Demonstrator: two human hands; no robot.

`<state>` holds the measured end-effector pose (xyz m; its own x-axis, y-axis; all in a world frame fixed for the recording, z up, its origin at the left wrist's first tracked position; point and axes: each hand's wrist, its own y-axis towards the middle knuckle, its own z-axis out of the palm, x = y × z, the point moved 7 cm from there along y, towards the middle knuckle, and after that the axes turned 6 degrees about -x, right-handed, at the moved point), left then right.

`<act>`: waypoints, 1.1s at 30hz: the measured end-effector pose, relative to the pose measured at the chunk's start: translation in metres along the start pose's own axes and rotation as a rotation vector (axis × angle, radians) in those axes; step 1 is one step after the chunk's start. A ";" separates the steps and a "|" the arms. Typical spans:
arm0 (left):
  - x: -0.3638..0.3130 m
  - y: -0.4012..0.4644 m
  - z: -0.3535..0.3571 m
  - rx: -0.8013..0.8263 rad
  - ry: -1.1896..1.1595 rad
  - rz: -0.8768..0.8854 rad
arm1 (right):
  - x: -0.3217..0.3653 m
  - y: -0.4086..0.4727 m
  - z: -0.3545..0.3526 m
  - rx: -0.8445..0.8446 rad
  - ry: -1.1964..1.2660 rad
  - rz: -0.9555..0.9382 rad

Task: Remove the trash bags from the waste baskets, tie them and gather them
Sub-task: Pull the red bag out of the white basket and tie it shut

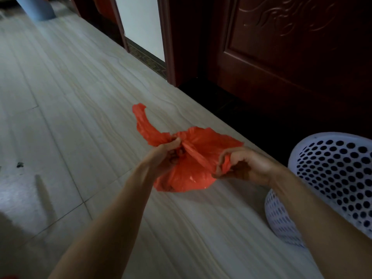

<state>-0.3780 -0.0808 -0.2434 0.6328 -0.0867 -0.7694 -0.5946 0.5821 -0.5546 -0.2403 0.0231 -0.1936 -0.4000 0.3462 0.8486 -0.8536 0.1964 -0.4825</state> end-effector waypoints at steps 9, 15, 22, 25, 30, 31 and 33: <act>-0.009 0.000 -0.018 -0.213 0.182 0.178 | -0.012 0.012 -0.014 -0.118 -0.538 0.063; -0.012 -0.016 0.008 -0.055 0.797 0.449 | -0.003 0.020 -0.043 -0.520 -0.444 -0.303; -0.011 -0.028 0.024 0.013 0.955 0.552 | -0.045 0.038 -0.020 -0.306 -0.757 -0.303; -0.013 -0.024 0.002 -0.131 0.680 0.425 | -0.051 0.039 -0.021 -0.412 -0.761 -0.275; -0.002 -0.022 -0.018 -0.090 0.422 0.076 | -0.038 0.042 -0.022 -0.406 -0.773 -0.258; -0.003 -0.023 -0.019 -0.081 0.422 0.065 | -0.038 0.042 -0.022 -0.394 -0.781 -0.248; -0.004 -0.025 -0.018 -0.078 0.465 0.092 | -0.039 0.040 -0.023 -0.396 -0.792 -0.231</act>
<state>-0.3747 -0.1093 -0.2321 0.2977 -0.4004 -0.8666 -0.6845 0.5433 -0.4861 -0.2517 0.0385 -0.2510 -0.4705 -0.4428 0.7633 -0.8225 0.5333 -0.1976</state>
